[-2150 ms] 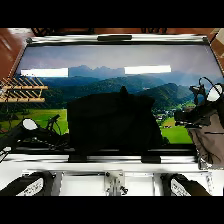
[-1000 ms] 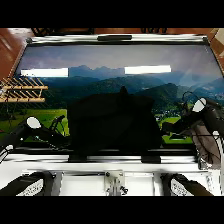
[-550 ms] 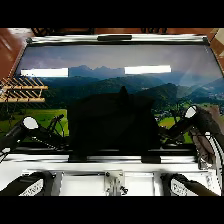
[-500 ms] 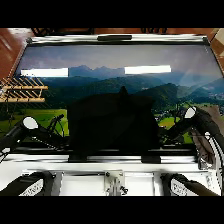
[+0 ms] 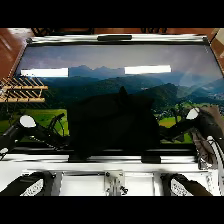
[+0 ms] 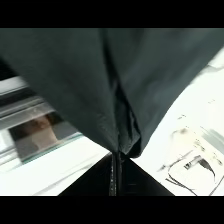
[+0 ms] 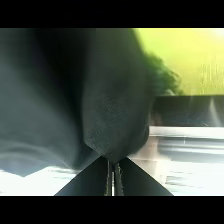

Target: Fold the shirts.

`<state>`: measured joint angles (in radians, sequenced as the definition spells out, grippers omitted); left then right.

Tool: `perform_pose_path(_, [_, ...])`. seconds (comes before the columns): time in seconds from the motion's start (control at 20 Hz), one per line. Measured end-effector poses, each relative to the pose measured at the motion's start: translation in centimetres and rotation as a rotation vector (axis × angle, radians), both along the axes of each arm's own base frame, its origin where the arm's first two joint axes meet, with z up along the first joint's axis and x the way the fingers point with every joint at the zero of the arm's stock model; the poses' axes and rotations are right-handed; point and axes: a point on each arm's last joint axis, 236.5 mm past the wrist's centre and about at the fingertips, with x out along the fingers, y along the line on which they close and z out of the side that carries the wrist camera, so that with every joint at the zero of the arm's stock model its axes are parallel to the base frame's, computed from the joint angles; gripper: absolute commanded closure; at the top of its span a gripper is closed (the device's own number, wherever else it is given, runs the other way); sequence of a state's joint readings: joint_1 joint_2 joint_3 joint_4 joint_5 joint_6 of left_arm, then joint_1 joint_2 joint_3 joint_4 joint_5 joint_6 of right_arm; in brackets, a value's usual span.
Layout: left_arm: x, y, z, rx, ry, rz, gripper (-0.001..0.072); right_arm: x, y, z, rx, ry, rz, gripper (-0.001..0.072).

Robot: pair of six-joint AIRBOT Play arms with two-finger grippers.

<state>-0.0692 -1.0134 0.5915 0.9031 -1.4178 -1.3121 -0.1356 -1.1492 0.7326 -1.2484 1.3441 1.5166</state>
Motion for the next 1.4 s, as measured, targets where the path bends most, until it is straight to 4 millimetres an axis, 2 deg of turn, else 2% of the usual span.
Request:
perform_pose_path(0.1, [1.8, -0.9, 4.0, -0.06, -0.1, -0.022, 0.0678, 2.4, -0.1, 4.1, -0.006, -0.137, 0.031, 0.0651])
perform_pose_path(0.15, [3.1, -1.4, 7.1, -0.099, -0.174, -0.029, 0.0677, 3.9, -0.2, 7.2, -0.014, -0.232, 0.044, 0.0652])
perform_pose_path(0.2, [4.9, -1.9, 11.2, -0.148, -0.274, -0.021, 0.0678, 5.5, -0.4, 10.9, -0.029, -0.341, 0.053, 0.0651])
perform_pose_path(0.25, [6.6, -2.0, 15.5, -0.192, -0.373, -0.001, 0.0677, 7.1, -0.5, 15.5, -0.047, -0.476, 0.054, 0.0652])
perform_pose_path(0.3, [8.2, -1.6, 20.6, -0.233, -0.495, 0.032, 0.0678, 8.5, -0.7, 20.2, -0.068, -0.612, 0.047, 0.0651])
perform_pose_path(0.35, [9.7, -0.8, 25.8, -0.258, -0.627, 0.078, 0.0678, 9.4, -0.9, 25.4, -0.09, -0.759, 0.032, 0.0652])
perform_pose_path(0.4, [10.7, 0.5, 31.1, -0.264, -0.771, 0.13, 0.0678, 10.0, -1.0, 31.7, -0.115, -0.933, 0.013, 0.0652])
perform_pose_path(0.45, [11.2, 2.1, 35.5, -0.251, -0.895, 0.189, 0.0678, 9.8, -1.2, 37.6, -0.137, -1.093, -0.012, 0.0652])
perform_pose_path(0.5, [11.2, 4.0, 39.5, -0.217, -1.013, 0.255, 0.0678, 9.0, -1.4, 42.6, -0.158, -1.229, -0.036, 0.0651])
perform_pose_path(0.6, [10.3, 7.1, 44.3, -0.126, -1.16, 0.356, 0.0678, 6.2, -1.4, 50.7, -0.178, -1.448, -0.078, 0.0651])
perform_pose_path(0.65, [9.8, 8.1, 45.4, -0.081, -1.193, 0.388, 0.0678, 4.9, -1.3, 53.0, -0.18, -1.513, -0.09, 0.0651])
perform_pose_path(0.7, [9.3, 9.0, 46.0, -0.039, -1.209, 0.417, 0.0678, 3.7, -1.1, 54.8, -0.181, -1.563, -0.098, 0.0651])
perform_pose_path(0.8, [8.6, 9.8, 46.5, 0.005, -1.213, 0.449, 0.0678, 2.3, -1.1, 56.1, -0.187, -1.59, -0.104, 0.0651])
perform_pose_path(0.95, [7.7, 9.5, 46.7, 0.016, -1.211, 0.442, 0.0678, 1.4, -0.9, 56.2, -0.189, -1.578, -0.097, 0.0651])
perform_pose_path(1.2, [6.2, 7.2, 47.4, -0.06, -1.209, 0.376, 0.0678, 0.5, -0.8, 56.8, -0.192, -1.6, -0.093, 0.0651])
perform_pose_path(1.4, [5.4, 6.4, 47.4, -0.076, -1.207, 0.353, 0.0678, -1.0, -0.4, 57.6, -0.202, -1.638, -0.074, 0.0651])
